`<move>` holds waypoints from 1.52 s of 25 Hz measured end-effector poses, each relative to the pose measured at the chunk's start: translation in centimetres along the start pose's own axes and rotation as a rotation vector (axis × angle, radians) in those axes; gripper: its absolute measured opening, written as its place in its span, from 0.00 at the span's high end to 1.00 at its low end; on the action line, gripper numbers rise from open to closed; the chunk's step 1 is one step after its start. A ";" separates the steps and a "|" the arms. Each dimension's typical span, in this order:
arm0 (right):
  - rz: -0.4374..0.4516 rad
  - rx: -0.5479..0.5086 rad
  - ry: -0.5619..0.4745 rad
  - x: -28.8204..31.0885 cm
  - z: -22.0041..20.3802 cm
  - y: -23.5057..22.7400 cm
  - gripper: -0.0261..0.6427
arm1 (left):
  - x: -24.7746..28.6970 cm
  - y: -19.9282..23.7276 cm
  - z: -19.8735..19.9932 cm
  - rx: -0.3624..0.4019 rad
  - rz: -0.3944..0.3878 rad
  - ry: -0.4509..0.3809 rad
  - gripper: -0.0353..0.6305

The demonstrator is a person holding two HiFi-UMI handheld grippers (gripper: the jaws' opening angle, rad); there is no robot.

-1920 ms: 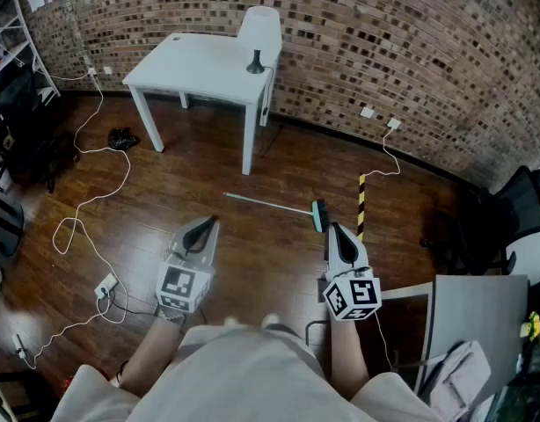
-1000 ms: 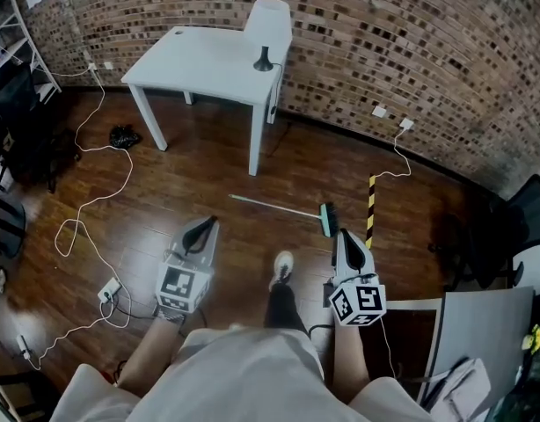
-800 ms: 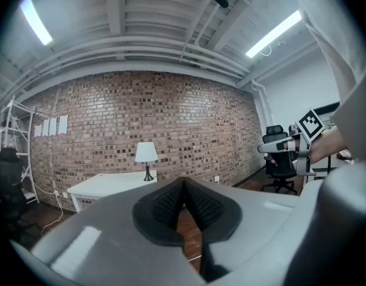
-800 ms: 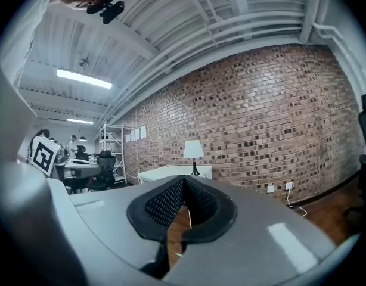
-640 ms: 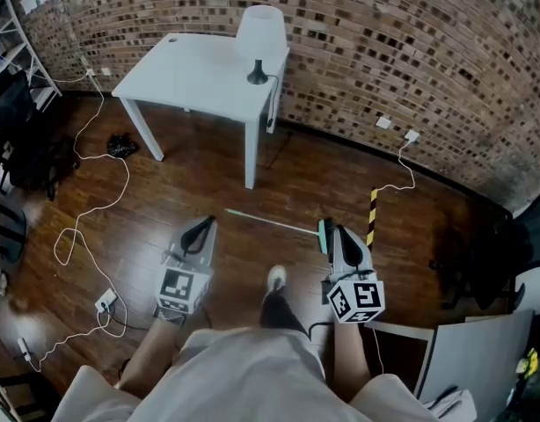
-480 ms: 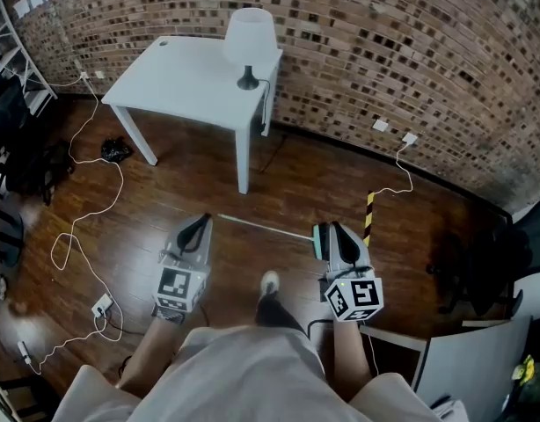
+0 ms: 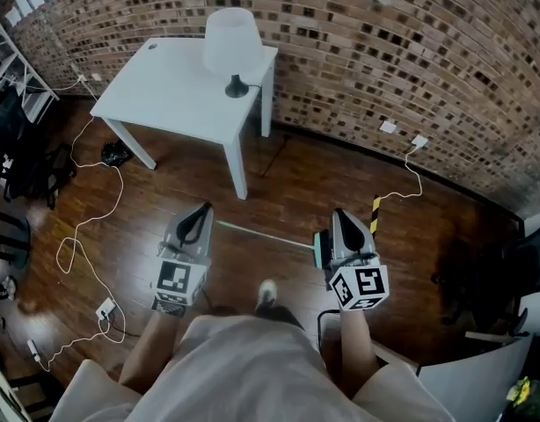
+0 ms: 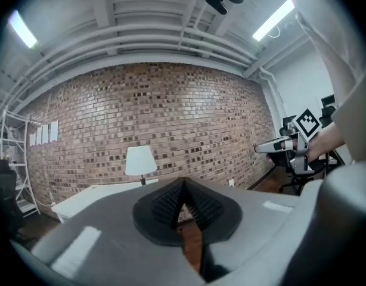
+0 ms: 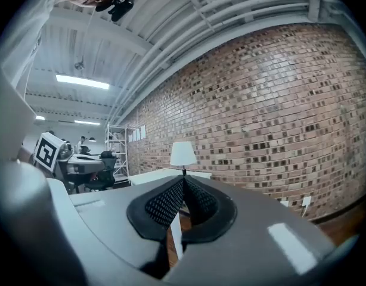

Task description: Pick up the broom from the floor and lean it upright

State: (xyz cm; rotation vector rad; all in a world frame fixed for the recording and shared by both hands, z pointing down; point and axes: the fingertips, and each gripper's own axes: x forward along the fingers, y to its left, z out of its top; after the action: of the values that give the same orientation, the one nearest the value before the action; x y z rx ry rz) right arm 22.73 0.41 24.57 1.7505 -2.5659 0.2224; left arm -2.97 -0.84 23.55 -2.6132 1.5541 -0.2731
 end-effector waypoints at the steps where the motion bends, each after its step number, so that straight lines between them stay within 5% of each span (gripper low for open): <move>1: 0.007 -0.005 -0.001 0.6 0.1 -0.3 0.94 | 0.4 0.2 -0.1 0.001 0.002 0.003 0.95; 24: -0.038 -0.010 0.042 6.7 -0.6 0.8 0.94 | 4.5 5.8 -4.1 -0.046 -0.031 0.052 0.95; 38: 0.159 -0.129 0.257 13.9 -6.8 5.7 0.91 | 6.3 10.1 -9.8 -0.075 -0.018 0.131 0.95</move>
State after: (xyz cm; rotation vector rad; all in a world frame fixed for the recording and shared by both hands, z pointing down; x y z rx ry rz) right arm 11.91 -9.50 32.12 1.3779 -2.4713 0.2600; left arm -10.65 -11.06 32.14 -2.7175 1.6112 -0.4022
